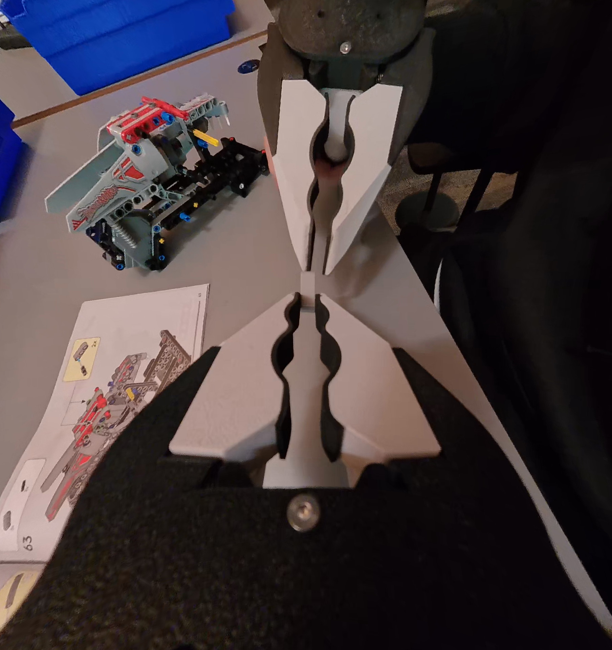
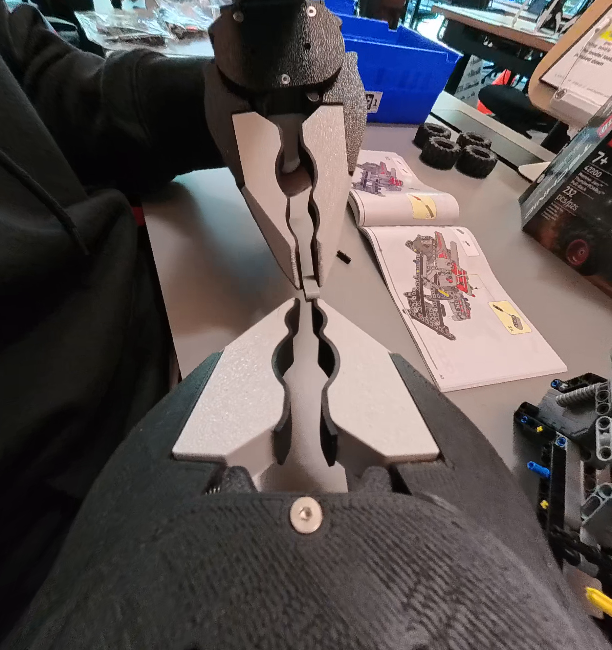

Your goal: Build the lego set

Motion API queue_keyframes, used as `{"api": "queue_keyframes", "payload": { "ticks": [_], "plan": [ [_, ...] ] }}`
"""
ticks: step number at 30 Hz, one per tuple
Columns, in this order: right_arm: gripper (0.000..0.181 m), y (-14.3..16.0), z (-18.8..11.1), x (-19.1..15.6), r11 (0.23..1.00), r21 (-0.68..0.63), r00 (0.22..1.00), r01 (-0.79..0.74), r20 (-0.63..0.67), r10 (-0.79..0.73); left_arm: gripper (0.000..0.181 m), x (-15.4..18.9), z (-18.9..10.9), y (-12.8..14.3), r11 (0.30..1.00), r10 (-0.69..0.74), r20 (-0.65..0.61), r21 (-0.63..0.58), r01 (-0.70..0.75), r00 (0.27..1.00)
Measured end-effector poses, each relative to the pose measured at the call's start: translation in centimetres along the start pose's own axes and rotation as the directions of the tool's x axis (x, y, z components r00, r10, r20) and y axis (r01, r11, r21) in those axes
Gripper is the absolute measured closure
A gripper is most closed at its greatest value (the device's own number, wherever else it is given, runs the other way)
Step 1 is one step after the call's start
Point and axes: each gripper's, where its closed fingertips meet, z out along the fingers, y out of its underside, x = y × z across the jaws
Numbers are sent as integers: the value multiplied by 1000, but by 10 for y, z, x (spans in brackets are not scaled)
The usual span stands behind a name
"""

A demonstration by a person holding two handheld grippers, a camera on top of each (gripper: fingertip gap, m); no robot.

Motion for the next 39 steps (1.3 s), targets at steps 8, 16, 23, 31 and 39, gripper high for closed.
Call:
{"api": "queue_keyframes", "payload": {
  "ticks": [8, 16, 23, 31, 39],
  "plan": [
    [171, -3, -1, -1, 1000, 26, 1000, 9, 9, -9, 176, 5, 0, -4, 1000, 15, -20, 21, -14, 1000],
    [175, -5, -5, 1, 999, 39, 1000, 14, 7, -14, 176, 3, 0, -8, 999, 29, -17, 21, -29, 999],
    [175, -4, -8, 3, 999, 32, 1000, 17, 1, -17, 176, 2, 2, -10, 999, 39, -11, 34, -39, 999],
    [175, -4, -12, 9, 999, 32, 999, 33, -34, -32, 175, -4, 3, -7, 999, 48, 13, 24, -48, 999],
    [175, -3, -12, 14, 999, 36, 997, 30, -68, -27, 176, -9, 4, -5, 999, 48, 48, 23, -49, 998]
  ]
}}
